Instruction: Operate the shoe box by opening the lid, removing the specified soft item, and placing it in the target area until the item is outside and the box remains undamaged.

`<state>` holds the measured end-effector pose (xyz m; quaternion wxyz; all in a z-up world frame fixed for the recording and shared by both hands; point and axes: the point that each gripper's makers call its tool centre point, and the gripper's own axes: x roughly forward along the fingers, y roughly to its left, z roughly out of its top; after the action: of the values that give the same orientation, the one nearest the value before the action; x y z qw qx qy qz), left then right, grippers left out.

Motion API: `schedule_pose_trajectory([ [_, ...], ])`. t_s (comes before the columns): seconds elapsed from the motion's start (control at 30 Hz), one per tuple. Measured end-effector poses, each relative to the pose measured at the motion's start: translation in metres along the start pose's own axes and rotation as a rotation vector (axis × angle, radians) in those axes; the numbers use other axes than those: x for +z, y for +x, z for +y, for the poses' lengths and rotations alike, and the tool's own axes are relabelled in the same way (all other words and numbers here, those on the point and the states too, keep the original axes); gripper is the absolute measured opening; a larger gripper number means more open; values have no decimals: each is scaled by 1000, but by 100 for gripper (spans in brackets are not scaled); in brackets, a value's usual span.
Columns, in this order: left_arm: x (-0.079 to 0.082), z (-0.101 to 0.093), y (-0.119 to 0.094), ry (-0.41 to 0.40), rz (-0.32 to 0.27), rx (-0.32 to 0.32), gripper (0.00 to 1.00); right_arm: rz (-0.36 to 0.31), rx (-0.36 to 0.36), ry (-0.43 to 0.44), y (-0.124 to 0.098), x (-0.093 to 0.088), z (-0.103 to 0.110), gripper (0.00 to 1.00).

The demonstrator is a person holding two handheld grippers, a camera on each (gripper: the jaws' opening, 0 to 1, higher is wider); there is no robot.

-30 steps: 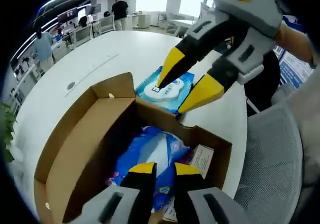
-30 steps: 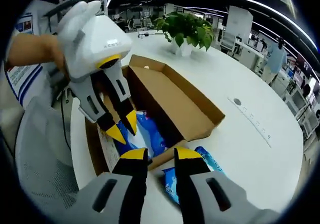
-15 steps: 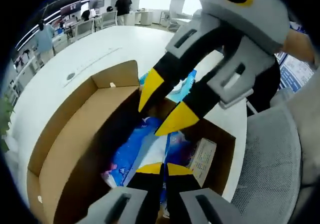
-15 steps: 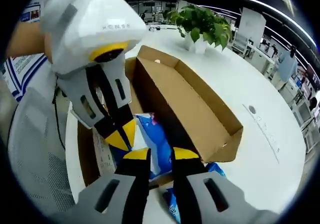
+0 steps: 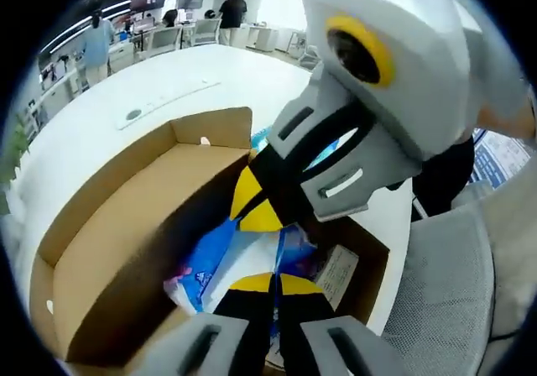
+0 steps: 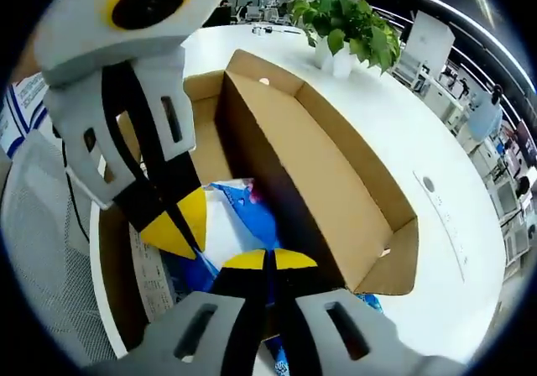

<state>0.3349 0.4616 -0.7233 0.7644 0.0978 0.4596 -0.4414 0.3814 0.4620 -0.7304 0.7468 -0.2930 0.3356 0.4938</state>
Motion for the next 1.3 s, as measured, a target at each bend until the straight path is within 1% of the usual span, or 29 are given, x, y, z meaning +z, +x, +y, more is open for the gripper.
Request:
schedule_pose_trajectory([
  [0.13,2,-1,-6,-18,-12,-4,0,-27,11,-2,-6,7,4,0],
  [0.23,6,-3,-13,-47,-43,3,0,-55,23,12,-13,14,8,0],
  [0.33,7,-6,-19,-56,-55,7,0,-75,24,10,-20,20,9,0],
  [0.63,22,-11,-45,-70,-115,29,0,-161,20,2,-51,45,14,0],
  [0.87,39,-19,-70,-44,-165,44,0,-224,8,-20,-76,66,16,0],
  [1.0,50,-30,-84,-13,-188,44,0,-254,1,-31,-95,74,18,0],
  [1.13,60,-42,-90,14,-200,32,0,-273,0,-27,-112,75,20,0],
  [1.3,72,-60,-93,49,-210,12,0,-290,-3,-8,-133,71,21,0],
])
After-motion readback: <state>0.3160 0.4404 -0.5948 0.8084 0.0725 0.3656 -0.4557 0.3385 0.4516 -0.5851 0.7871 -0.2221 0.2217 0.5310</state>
